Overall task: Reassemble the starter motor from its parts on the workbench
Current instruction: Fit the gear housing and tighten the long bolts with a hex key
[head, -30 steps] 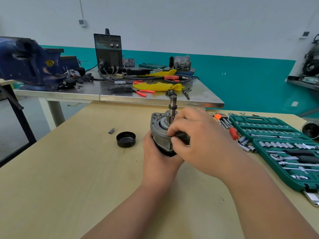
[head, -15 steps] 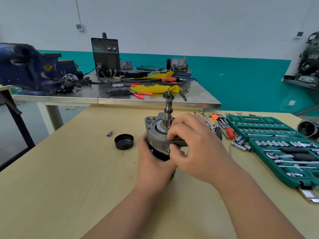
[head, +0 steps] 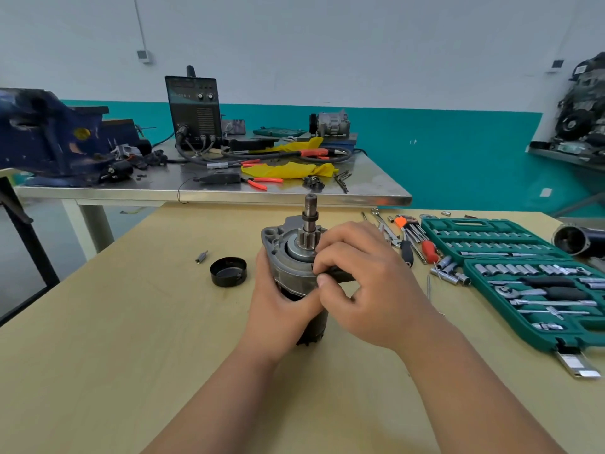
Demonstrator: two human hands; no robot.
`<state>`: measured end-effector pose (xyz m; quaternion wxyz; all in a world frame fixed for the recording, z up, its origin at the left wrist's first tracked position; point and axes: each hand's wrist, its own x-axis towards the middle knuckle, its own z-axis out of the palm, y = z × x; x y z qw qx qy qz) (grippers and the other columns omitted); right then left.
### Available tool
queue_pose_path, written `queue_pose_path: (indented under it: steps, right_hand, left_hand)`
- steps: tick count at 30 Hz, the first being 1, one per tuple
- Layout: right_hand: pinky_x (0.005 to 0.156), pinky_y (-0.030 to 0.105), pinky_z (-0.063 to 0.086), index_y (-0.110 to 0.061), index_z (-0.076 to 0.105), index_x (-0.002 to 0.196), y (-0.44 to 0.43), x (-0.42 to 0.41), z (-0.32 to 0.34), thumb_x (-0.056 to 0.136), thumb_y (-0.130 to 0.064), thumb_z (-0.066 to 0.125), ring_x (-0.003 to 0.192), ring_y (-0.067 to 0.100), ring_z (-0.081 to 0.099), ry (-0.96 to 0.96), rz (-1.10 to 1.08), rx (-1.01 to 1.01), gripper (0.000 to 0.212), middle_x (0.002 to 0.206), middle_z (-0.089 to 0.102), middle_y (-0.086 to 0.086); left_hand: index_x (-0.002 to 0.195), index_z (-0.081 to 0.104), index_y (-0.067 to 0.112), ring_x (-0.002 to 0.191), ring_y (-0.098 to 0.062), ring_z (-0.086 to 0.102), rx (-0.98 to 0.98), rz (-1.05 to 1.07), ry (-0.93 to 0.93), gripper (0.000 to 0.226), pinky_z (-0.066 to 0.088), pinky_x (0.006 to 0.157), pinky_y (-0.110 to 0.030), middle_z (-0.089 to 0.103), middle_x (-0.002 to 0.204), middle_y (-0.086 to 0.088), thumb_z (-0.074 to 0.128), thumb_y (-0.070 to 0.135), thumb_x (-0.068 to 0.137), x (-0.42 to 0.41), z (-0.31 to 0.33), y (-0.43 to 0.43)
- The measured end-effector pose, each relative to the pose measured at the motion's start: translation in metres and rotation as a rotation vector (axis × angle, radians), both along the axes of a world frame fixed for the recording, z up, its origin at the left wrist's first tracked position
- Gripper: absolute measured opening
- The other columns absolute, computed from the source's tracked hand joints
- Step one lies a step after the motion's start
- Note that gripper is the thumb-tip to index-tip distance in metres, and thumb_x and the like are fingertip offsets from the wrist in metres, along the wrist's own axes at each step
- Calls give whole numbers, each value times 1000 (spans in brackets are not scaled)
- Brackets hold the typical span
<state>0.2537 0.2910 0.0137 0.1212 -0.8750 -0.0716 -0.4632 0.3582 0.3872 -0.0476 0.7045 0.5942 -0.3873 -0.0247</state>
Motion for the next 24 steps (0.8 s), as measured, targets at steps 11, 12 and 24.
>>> queue_pose_path:
  steps: [11, 12, 24]
  right_hand:
    - [54, 25, 38, -19, 69, 104, -143, 6, -56, 97, -23, 52, 66, 8, 52, 414, -848, 697, 20, 85, 64, -6]
    - [58, 28, 45, -20, 70, 104, -147, 9, -59, 97, -26, 52, 69, 10, 55, 552, -823, 612, 20, 82, 63, -7]
    - [55, 30, 42, -23, 58, 80, -105, 13, -30, 101, -23, 42, 65, 16, 58, 532, -610, 592, 26, 73, 63, -1]
  left_hand:
    - [130, 47, 32, 117, 4, 55, 23, 23, -29, 81, 42, 88, -5, 61, 126, 16, 78, 50, 58, 3, -1, 4]
    - [132, 46, 29, 118, 3, 55, 21, 16, -34, 82, 42, 88, -5, 60, 128, 14, 77, 50, 59, 3, -2, 4]
    - [136, 43, 13, 121, -1, 54, -14, -23, -75, 106, 40, 93, -8, 56, 132, 1, 69, 80, 57, 4, -1, 5]
